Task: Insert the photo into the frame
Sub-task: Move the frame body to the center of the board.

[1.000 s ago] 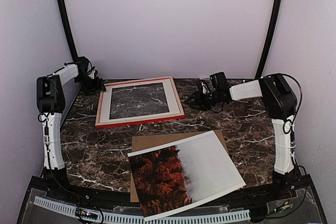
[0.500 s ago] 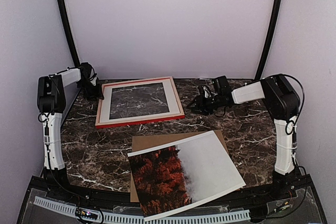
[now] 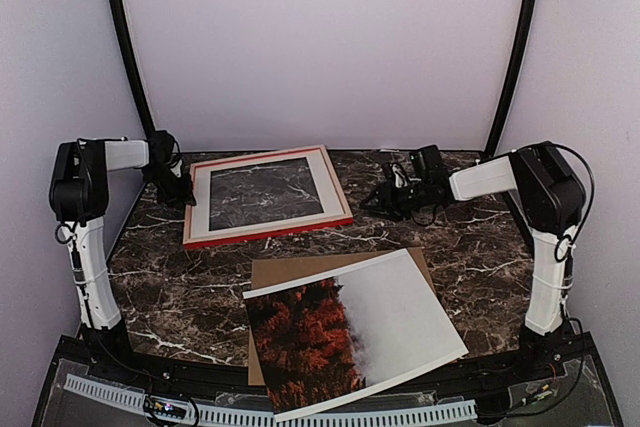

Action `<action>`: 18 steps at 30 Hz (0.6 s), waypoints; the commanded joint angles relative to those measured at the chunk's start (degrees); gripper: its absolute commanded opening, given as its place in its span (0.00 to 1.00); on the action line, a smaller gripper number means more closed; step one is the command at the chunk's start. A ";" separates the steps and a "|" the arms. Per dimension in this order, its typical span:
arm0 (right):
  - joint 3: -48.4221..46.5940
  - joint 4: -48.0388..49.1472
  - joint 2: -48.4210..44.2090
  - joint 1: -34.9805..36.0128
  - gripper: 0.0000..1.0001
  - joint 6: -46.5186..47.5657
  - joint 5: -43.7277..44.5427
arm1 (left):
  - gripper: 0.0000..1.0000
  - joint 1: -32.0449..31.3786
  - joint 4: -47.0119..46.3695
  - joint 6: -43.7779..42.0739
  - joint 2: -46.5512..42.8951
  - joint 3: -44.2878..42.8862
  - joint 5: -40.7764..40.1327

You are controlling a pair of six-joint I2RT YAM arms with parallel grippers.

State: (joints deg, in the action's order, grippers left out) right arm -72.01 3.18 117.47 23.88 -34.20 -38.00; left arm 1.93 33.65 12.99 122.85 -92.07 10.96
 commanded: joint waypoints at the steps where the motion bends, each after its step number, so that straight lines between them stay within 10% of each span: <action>1: 2.65 -1.90 -5.24 0.59 0.47 3.26 3.19 | 0.27 -0.86 -4.28 2.97 -7.78 7.24 -0.15; 18: 15.24 -5.74 -17.05 0.82 0.47 5.65 7.67 | 0.17 -7.07 -6.05 2.21 -14.17 18.21 -2.59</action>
State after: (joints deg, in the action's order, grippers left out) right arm -58.43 -2.50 102.65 24.25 -29.32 -31.42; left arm -3.44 26.85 16.19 113.06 -77.08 8.03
